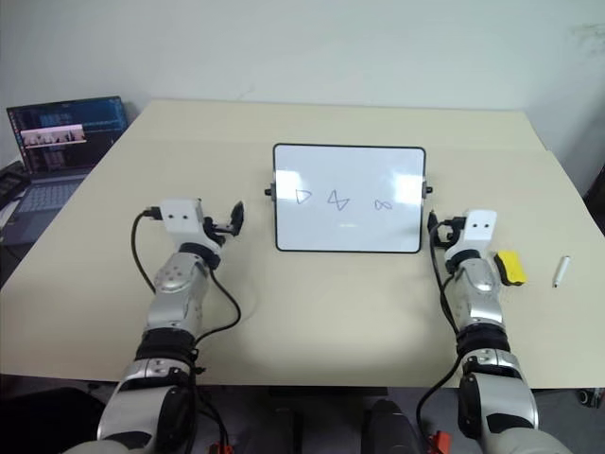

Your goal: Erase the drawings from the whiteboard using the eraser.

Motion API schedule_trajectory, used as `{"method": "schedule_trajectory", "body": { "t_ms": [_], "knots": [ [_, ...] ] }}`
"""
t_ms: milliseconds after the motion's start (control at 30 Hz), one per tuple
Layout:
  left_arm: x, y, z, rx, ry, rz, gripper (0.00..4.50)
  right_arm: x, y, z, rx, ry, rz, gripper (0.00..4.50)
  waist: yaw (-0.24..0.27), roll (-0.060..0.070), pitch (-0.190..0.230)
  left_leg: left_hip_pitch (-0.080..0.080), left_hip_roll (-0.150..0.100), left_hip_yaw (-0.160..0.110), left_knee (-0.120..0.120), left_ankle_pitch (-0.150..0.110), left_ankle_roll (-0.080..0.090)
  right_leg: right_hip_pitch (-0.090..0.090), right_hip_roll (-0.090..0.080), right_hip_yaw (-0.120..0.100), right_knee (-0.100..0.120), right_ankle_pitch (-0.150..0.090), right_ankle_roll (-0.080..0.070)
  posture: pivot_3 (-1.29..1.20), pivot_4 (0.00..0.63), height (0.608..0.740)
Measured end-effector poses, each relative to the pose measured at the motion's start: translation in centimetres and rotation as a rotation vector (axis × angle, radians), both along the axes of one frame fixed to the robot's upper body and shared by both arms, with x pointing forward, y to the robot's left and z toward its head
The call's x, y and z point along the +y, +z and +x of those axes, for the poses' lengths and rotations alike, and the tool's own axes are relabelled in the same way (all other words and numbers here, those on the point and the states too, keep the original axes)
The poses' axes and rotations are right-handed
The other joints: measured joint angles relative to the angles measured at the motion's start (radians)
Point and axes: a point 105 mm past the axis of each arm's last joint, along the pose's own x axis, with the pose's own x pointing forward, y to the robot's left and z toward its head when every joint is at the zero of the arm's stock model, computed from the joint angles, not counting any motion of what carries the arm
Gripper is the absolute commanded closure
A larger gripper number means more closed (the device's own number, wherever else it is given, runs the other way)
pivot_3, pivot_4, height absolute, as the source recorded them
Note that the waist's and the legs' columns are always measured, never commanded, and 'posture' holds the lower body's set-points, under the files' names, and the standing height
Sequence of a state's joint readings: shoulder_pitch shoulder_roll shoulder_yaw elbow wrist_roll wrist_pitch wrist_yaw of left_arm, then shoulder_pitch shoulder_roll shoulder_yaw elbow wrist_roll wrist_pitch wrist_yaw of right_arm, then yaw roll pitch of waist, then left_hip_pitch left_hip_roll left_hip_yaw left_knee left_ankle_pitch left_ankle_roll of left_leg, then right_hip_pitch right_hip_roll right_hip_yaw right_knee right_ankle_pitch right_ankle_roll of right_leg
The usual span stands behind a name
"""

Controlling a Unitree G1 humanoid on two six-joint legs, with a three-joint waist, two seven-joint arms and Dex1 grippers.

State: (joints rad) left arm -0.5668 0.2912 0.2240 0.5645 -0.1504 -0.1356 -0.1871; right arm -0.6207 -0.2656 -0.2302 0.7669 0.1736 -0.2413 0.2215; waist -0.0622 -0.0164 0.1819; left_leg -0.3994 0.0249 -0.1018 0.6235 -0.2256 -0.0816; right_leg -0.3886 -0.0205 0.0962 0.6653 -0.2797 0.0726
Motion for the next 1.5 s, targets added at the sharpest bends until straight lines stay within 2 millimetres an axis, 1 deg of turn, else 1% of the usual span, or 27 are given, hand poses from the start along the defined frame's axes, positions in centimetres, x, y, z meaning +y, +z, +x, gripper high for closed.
{"method": "schedule_trajectory", "body": {
  "t_ms": [100,167,267,433,533,700,800,1000,1100,1133,1200,1233,1267,1300,1333,1367,1400,1433,1500],
  "knots": [
    [0.5,0.0,0.0,0.004,0.01,-0.011,0.0,0.3,-0.1,0.0,0.002,-0.001,-0.005,0.03,0.0,0.0,0.0,0.0,0.0,0.0,0.0,0.0,0.0,0.0,0.0,0.0,0.0,0.0,0.0,0.0,0.15,0.74],
    [0.5,0.0,0.0,0.009,0.007,-0.006,0.0,0.5,-0.1,0.0,-0.001,-0.004,-0.01,0.03,0.0,0.0,0.0,0.0,0.0,0.0,0.0,0.0,0.0,0.0,0.0,0.0,0.0,0.0,0.0,0.0,0.15,0.74],
    [-0.2,0.2,0.5,0.015,-0.024,0.0,0.0,0.5,-0.2,0.1,0.002,-0.016,-0.023,0.03,0.0,0.0,0.0,0.0,0.0,0.0,0.0,0.0,0.0,0.0,0.0,0.0,0.0,0.0,0.0,0.0,0.15,0.74],
    [-1.3,1.4,1.1,-0.013,-0.069,-0.001,0.0,0.4,-0.2,0.1,0.006,-0.023,-0.024,0.03,-0.002,0.0,0.0,0.0,0.0,0.0,0.0,0.0,0.0,0.0,0.0,0.0,0.0,0.0,0.0,0.0,0.15,0.74],
    [-1.3,1.1,1.1,-0.002,-0.075,-0.001,0.0,-0.1,-0.2,-0.1,0.01,-0.024,-0.031,0.03,-0.003,0.0,0.0,0.0,0.0,0.0,0.0,0.0,0.0,0.0,0.0,0.0,0.0,0.0,0.0,0.0,0.15,0.74],
    [-1.0,-0.3,0.8,0.042,-0.079,-0.002,0.0,-0.8,-0.2,-0.3,0.02,-0.029,-0.039,0.03,-0.004,0.0,0.0,0.0,0.0,0.0,0.0,0.0,0.0,0.0,0.0,0.0,0.0,0.0,0.0,0.0,0.15,0.74],
    [-0.9,-0.3,0.8,0.043,-0.087,0.003,0.0,-1.3,-0.1,-0.4,0.021,-0.028,-0.04,0.03,-0.004,0.0,0.0,0.0,0.0,0.0,0.0,0.0,0.0,0.0,0.0,0.0,0.0,0.0,0.0,0.0,0.15,0.74],
    [-0.7,-0.2,0.6,0.044,-0.129,0.005,0.0,-3.0,0.8,-1.0,0.0,-0.057,-0.037,0.03,-0.004,0.0,0.0,0.0,0.0,0.0,0.0,0.0,0.0,0.0,0.0,0.0,0.0,0.0,0.0,0.0,0.15,0.74],
    [0.1,-0.3,-0.1,0.065,-0.189,0.019,0.0,-3.0,1.7,-1.4,-0.014,-0.019,-0.024,0.03,-0.012,0.0,0.0,0.0,0.0,0.0,-0.001,0.0,0.0,0.0,0.001,0.0,0.0,0.0,0.0,0.0,0.15,0.74],
    [0.6,0.0,-0.5,0.074,-0.222,0.006,0.0,-3.0,2.1,-1.6,-0.014,-0.002,-0.024,0.03,-0.015,0.0,0.0,0.0,0.0,0.0,-0.001,0.0,0.0,0.0,0.001,0.0,0.0,0.0,0.0,0.0,0.15,0.74],
    [1.0,1.9,-1.7,0.084,-0.349,-0.002,0.0,-3.3,2.9,-2.3,0.002,0.039,-0.026,0.03,-0.021,0.0,0.002,-0.002,0.001,-0.001,-0.001,0.0,0.0,-0.001,0.001,0.0,0.0,0.0,0.0,0.0,0.15,0.74],
    [1.1,3.7,-2.5,0.083,-0.427,0.016,0.0,-3.4,3.5,-2.7,0.014,0.06,-0.025,0.03,-0.022,0.0,0.004,-0.002,0.001,-0.001,-0.001,0.0,0.0,-0.001,0.001,-0.001,0.0,0.0,0.0,0.0,0.15,0.74],
    [1.0,6.2,-3.6,0.072,-0.521,0.045,0.0,-3.7,4.3,-3.2,0.025,0.076,-0.026,0.03,-0.022,0.0,0.005,-0.002,0.001,-0.002,0.0,0.0,0.0,-0.001,0.001,-0.002,0.0,0.0,0.0,0.0,0.15,0.74],
    [0.3,8.4,-4.5,0.05,-0.605,0.08,0.0,-4.2,5.1,-3.6,0.032,0.079,-0.03,0.03,-0.021,0.001,0.005,-0.001,0.001,-0.002,0.0,0.0,0.0,0.0,0.0,-0.001,0.0,0.0,0.0,0.0,0.15,0.74],
    [-1.0,10.2,-5.3,0.034,-0.698,0.117,0.0,-4.6,5.9,-3.9,0.04,0.078,-0.035,0.03,-0.018,0.001,0.005,-0.001,0.0,-0.002,0.0,0.0,0.0,0.001,0.0,-0.001,-0.001,0.0,0.0,0.0,0.15,0.74],
    [-2.6,11.5,-6.1,0.019,-0.79,0.155,0.0,-5.0,6.7,-4.2,0.047,0.076,-0.049,0.03,-0.012,0.002,0.005,0.0,0.0,-0.002,0.0,0.0,0.0,0.002,0.0,-0.002,-0.001,0.0,0.0,0.0,0.15,0.74],
    [-4.5,12.0,-6.6,0.017,-0.878,0.187,0.0,-5.3,7.4,-4.5,0.052,0.074,-0.064,0.03,-0.003,0.003,0.004,0.002,-0.001,-0.002,0.0,0.0,0.0,0.005,0.0,-0.001,-0.001,0.0,0.0,0.0,0.15,0.74],
    [-6.3,11.8,-6.9,0.03,-0.952,0.211,0.0,-5.6,8.0,-4.7,0.054,0.069,-0.074,0.03,0.003,0.004,0.003,0.004,0.0,-0.001,0.0,0.0,0.0,0.006,0.0,-0.001,-0.001,-0.001,0.0,0.0,0.15,0.74],
    [-9.6,9.4,-7.1,0.101,-1.073,0.224,0.0,-6.1,8.4,-5.2,0.079,0.057,-0.075,0.03,0.008,0.005,0.003,0.006,0.0,-0.001,0.0,0.0,0.0,0.008,0.0,-0.001,-0.001,-0.002,0.003,0.0,0.15,0.74]
  ]
}}
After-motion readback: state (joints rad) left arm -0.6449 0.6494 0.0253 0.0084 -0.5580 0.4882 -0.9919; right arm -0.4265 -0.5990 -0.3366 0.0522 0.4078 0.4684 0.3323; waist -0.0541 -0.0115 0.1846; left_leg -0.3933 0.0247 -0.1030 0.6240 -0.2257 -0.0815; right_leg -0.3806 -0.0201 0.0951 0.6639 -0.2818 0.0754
